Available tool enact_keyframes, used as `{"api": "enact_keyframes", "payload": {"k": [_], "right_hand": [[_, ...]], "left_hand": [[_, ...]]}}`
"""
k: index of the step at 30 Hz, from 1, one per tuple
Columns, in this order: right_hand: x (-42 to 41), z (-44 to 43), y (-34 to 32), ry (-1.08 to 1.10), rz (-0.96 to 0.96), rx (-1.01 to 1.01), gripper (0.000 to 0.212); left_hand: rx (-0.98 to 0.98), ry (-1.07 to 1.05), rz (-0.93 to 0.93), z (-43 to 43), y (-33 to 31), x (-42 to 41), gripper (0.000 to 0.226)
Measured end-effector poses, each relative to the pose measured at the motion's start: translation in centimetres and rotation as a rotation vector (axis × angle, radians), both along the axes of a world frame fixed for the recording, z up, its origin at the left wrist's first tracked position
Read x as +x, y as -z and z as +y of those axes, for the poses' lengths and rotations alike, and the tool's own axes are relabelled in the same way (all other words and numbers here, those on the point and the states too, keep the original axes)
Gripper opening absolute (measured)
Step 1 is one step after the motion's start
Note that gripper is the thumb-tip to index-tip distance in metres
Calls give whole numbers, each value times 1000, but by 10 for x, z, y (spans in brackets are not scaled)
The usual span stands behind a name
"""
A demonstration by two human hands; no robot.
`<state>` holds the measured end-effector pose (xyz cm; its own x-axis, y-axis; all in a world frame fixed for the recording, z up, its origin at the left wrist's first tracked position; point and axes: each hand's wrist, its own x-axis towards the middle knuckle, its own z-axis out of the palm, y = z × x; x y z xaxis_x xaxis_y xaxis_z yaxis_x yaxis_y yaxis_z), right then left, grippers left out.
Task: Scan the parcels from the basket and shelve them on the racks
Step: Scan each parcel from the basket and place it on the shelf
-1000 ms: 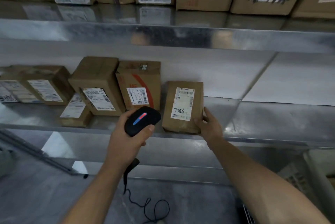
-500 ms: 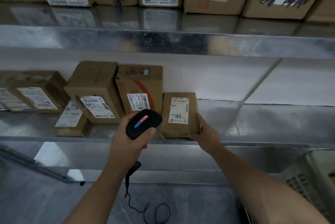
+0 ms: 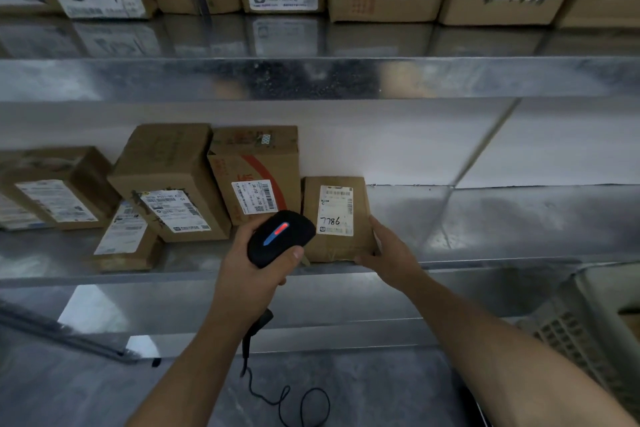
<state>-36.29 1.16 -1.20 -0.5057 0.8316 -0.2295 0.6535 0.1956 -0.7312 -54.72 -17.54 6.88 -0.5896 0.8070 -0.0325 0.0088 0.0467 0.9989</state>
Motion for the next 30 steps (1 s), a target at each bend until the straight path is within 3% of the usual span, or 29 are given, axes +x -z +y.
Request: {"api": "enact_keyframes", "payload": {"k": [4,9,13,18,30], "right_hand": [[26,-2,-10,61,92,-101,86],[83,-1,-20,104,86,-13,75],[144,-1,-27,198,109,23,72],[232,-3,-38,301,122,39,72],[436,-41,-30,590,32,86,68]], "left_hand": [[-7,51,41,12,-7,20,57],[12,123,99,33,-14,61,75],[49,194,108,54,-20,112,56],[42,307,119,79,-25,183,73],[31,571,191,133,-18,365,64]]}}
